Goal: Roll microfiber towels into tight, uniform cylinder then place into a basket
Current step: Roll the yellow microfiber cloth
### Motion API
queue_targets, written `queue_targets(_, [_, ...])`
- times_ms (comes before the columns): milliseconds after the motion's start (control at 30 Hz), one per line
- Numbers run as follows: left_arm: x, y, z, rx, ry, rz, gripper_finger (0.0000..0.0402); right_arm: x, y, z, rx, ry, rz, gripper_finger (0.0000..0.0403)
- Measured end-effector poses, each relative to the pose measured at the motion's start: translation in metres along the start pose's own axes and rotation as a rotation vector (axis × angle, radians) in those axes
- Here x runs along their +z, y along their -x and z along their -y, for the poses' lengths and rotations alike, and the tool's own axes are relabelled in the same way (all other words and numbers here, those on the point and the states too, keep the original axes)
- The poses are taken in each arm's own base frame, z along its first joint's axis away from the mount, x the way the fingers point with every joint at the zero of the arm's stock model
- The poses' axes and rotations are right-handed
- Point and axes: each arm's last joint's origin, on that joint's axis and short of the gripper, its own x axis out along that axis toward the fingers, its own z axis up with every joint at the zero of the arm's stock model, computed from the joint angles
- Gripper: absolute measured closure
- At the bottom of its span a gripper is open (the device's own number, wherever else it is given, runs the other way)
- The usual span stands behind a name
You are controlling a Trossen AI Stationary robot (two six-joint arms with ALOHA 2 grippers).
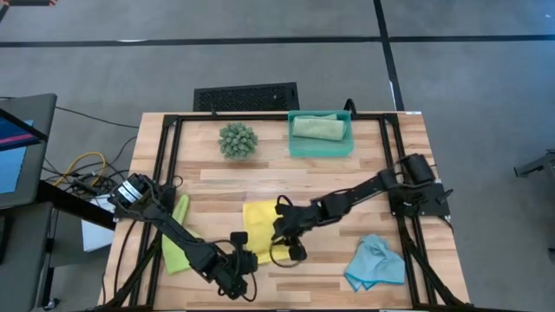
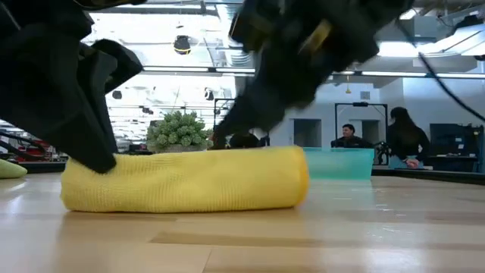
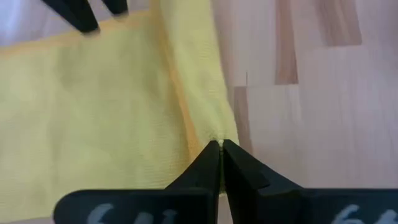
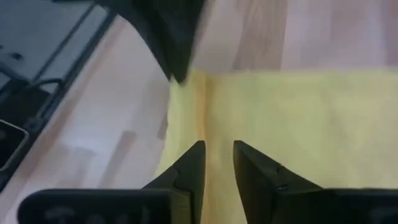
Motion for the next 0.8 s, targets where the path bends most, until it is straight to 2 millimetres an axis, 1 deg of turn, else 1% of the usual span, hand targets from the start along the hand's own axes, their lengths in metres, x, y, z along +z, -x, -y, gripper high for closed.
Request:
queue_targets(67, [0.0,0.0,0.0,0.002,0.0,0.001,0.0399,0.004,0.009,-0.013,-0.052,0.049,-0.002,0.0311])
queue_targets(167, [0.0,0.0,0.0,0.007,0.001,0.005,0.0398,0.007,0.013,-0.029,-0.048,0.078,0.006,0.032])
queue_targets(267, [0.0,0.0,0.0,0.009,0.002,0.007,0.0398,0.0,0.007,-0.04,-0.006,0.069,-0.015,0.0324])
queue_targets(367, [0.0,0.0,0.0,0.009,0.005,0.008,0.0399,-0.009,-0.006,-0.042,0.001,0.068,-0.03,0.0321])
queue_targets(433, [0.0,0.0,-0.001,0.01,0.012,0.007,0.0399,-0.014,-0.012,-0.039,-0.004,0.063,-0.041,0.0309])
queue_targets(533, [0.0,0.0,-0.001,0.011,0.025,0.004,0.0399,-0.02,-0.017,-0.033,-0.018,0.052,-0.076,0.0277])
queue_targets(667, [0.0,0.0,-0.001,0.011,0.025,0.003,0.0399,-0.023,-0.015,-0.028,-0.034,0.01,-0.129,0.0225])
queue_targets(800, [0.0,0.0,-0.001,0.011,0.024,0.002,0.0399,-0.023,-0.012,-0.031,-0.017,-0.003,-0.141,0.0189])
